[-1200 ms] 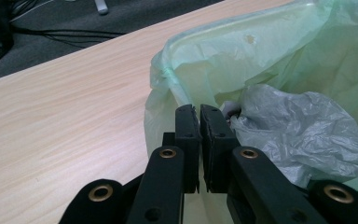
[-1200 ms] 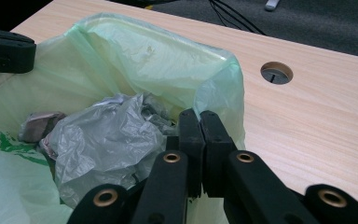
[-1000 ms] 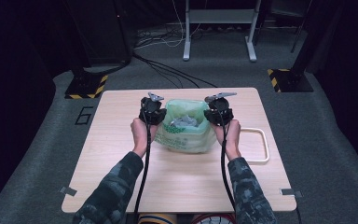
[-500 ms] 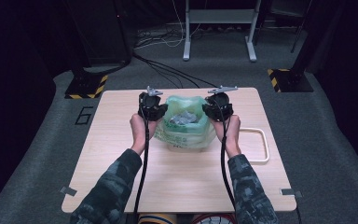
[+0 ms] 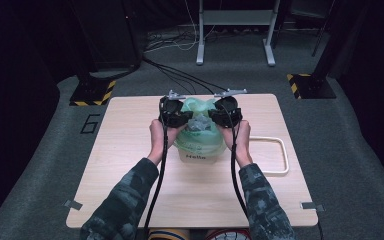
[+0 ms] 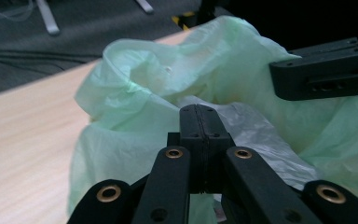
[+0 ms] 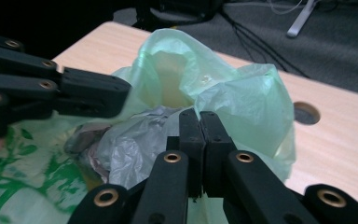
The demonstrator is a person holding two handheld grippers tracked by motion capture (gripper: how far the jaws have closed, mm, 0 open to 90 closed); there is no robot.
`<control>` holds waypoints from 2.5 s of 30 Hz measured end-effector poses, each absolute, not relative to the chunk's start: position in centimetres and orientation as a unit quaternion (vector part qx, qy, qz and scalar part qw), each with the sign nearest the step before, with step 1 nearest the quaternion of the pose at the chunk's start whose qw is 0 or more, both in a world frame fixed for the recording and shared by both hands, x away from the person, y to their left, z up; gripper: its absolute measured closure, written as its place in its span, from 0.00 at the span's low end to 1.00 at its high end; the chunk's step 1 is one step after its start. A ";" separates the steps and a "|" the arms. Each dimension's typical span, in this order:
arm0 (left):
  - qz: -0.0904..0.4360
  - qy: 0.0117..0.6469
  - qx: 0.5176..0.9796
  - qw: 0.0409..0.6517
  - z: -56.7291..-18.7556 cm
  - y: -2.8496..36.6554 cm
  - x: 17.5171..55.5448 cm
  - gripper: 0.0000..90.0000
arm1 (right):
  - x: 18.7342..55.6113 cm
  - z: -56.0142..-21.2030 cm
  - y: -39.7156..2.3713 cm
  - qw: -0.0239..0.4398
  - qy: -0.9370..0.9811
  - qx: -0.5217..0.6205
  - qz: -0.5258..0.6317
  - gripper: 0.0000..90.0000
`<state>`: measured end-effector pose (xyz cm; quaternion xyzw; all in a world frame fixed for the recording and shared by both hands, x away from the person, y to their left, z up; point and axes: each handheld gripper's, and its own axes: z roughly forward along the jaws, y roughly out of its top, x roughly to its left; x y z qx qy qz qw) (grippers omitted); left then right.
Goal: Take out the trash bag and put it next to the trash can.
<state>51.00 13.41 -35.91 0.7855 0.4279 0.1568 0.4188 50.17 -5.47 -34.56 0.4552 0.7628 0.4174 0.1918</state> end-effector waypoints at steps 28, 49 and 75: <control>0.133 0.480 0.767 0.404 -35.0 17.5 52.7 0.40 | 50.2 -33.8 -9.0 0.169 0.750 0.479 0.424 0.67; 0.056 0.538 0.780 0.316 -41.6 18.0 54.8 0.29 | 53.2 -40.5 -7.4 0.102 0.770 0.544 0.316 0.37; 0.117 0.513 0.766 0.369 -39.8 17.3 53.0 0.79 | 51.8 -39.0 -8.1 0.156 0.754 0.535 0.349 0.78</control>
